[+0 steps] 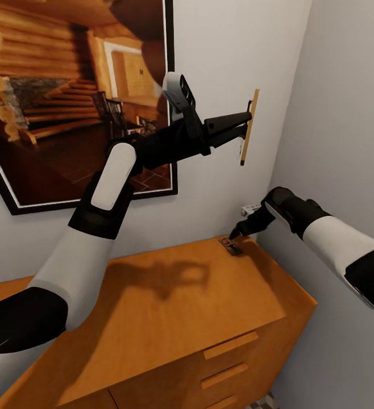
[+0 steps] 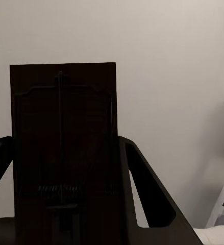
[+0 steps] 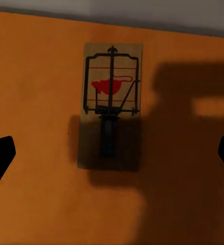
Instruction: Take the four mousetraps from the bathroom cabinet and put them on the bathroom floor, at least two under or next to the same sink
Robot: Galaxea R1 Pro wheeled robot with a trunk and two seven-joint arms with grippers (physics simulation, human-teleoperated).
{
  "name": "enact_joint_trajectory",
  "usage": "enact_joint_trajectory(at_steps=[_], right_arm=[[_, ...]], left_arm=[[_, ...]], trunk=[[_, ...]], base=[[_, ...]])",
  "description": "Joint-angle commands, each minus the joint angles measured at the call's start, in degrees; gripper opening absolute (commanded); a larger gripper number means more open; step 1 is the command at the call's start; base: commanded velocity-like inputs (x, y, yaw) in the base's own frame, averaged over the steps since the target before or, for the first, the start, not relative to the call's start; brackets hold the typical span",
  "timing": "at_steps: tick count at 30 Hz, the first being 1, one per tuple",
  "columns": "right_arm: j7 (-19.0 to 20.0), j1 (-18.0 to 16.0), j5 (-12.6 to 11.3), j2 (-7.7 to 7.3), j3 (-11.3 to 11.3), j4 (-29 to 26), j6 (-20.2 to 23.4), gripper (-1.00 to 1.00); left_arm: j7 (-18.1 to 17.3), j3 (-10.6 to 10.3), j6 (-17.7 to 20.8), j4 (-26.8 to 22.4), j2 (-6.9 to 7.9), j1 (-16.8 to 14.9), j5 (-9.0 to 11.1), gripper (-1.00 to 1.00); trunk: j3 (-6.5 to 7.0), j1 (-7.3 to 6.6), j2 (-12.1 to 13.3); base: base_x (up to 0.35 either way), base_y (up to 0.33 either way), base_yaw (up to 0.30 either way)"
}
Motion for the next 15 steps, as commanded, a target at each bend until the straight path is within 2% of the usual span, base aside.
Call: enact_joint_trajectory(at_steps=[1,9,15], right_arm=[[0.10,-0.07,-0.18,0.04,0.38,-0.08,0.15,1.00],[-0.37,0.13,-0.11,1.57,0.42,0.06,-0.43,1.00],[-4.02,0.54,-0.25,1.85,0.40,0.08,-1.15,1.00]], left_arm=[[-0.27,0.03,0.20,0.04,-0.03,-0.06,-0.13,-1.00],[-0.24,0.03,0.29,-0.06,-0.03,-0.06,-0.13,-1.00],[-0.17,0.03,0.29,-0.07,-0.03,-0.06,-0.13,-1.00]], trunk=[[-0.06,0.00,-0.04],[-0.06,0.00,-0.04],[-0.06,0.00,-0.04]], base=[[0.000,0.000,0.000],[0.000,0.000,0.000],[0.000,0.000,0.000]])
